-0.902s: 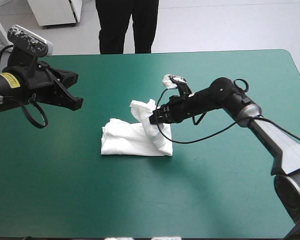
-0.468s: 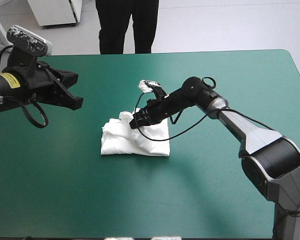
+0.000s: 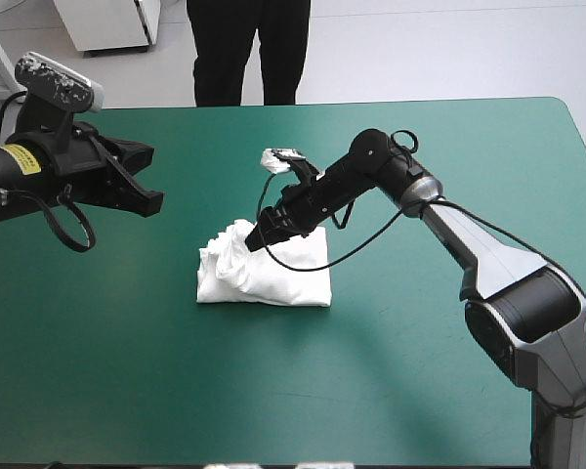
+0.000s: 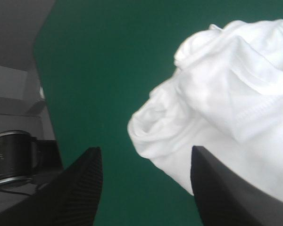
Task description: Fold the cloth
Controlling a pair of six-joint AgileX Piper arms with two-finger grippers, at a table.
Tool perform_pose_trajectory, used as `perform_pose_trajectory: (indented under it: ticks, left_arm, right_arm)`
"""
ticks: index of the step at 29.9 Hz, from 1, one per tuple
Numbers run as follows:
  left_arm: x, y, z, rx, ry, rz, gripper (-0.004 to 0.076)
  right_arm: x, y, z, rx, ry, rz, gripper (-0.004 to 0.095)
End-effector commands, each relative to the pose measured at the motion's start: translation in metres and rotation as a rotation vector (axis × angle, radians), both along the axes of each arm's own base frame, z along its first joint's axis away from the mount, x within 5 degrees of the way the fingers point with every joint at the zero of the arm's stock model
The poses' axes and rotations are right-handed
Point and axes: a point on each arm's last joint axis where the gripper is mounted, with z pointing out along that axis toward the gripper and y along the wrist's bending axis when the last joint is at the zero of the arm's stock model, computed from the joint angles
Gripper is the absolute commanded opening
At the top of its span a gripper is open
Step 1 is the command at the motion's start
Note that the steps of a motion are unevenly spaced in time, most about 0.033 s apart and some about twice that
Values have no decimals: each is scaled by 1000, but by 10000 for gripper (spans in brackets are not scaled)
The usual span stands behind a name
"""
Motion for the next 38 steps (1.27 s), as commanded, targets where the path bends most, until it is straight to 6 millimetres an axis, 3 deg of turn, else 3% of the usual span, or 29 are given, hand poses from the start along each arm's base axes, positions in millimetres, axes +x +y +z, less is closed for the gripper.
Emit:
perform_pose_trajectory:
  ticks: [1, 5, 10, 14, 20, 30, 34, 38]
  left_arm:
    - [-17, 1, 8, -38, 2, -27, -10]
    - [-25, 3, 12, -52, -14, -36, -10]
    - [-32, 5, 13, -58, -23, -39, -10]
    - [-32, 4, 9, -61, -7, -45, -10]
    - [-31, 2, 5, -58, 9, -57, -10]
    - [-30, 2, 5, -54, 9, -56, -10]
    - [-29, 2, 4, -54, 11, -56, -10]
    - [-26, 1, 3, -52, 17, -56, -10]
  right_arm:
    - [-14, -24, 47, -67, -118, -29, 540]
    - [-21, -66, 74, -218, -224, -167, 540]
    - [-47, -114, 98, -274, -275, -319, 540]
    - [-64, -136, 84, -305, -243, -372, 541]
    - [-56, -131, 35, -264, -146, -404, 541]
    - [-14, -99, -41, -132, 59, -315, 541]
    - [-7, -94, -59, -123, 87, -293, 541]
    - [-3, -92, -64, -99, 71, -285, 541]
